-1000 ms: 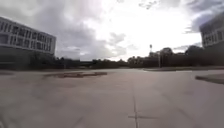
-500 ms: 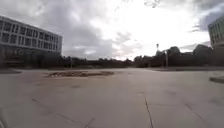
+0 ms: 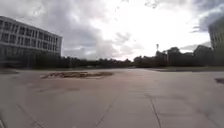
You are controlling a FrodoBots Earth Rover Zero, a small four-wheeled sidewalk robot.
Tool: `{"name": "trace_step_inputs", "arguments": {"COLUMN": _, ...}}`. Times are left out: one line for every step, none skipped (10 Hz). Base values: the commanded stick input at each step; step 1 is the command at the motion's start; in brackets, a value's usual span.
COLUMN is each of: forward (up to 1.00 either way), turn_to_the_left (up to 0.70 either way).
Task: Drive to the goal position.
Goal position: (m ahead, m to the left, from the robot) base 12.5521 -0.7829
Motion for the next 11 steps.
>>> {"name": "trace_step_inputs", "arguments": {"forward": 0.70, "turn_to_the_left": 0.00}}
{"name": "trace_step_inputs", "arguments": {"forward": 0.70, "turn_to_the_left": 0.00}}
{"name": "trace_step_inputs", "arguments": {"forward": 0.70, "turn_to_the_left": 0.00}}
{"name": "trace_step_inputs", "arguments": {"forward": 0.70, "turn_to_the_left": 0.00}}
{"name": "trace_step_inputs", "arguments": {"forward": 0.70, "turn_to_the_left": 0.00}}
{"name": "trace_step_inputs", "arguments": {"forward": 0.70, "turn_to_the_left": 0.00}}
{"name": "trace_step_inputs", "arguments": {"forward": 0.70, "turn_to_the_left": 0.00}}
{"name": "trace_step_inputs", "arguments": {"forward": 0.70, "turn_to_the_left": 0.00}}
{"name": "trace_step_inputs", "arguments": {"forward": 0.70, "turn_to_the_left": -0.11}}
{"name": "trace_step_inputs", "arguments": {"forward": 0.70, "turn_to_the_left": -0.28}}
{"name": "trace_step_inputs", "arguments": {"forward": 0.70, "turn_to_the_left": -0.35}}
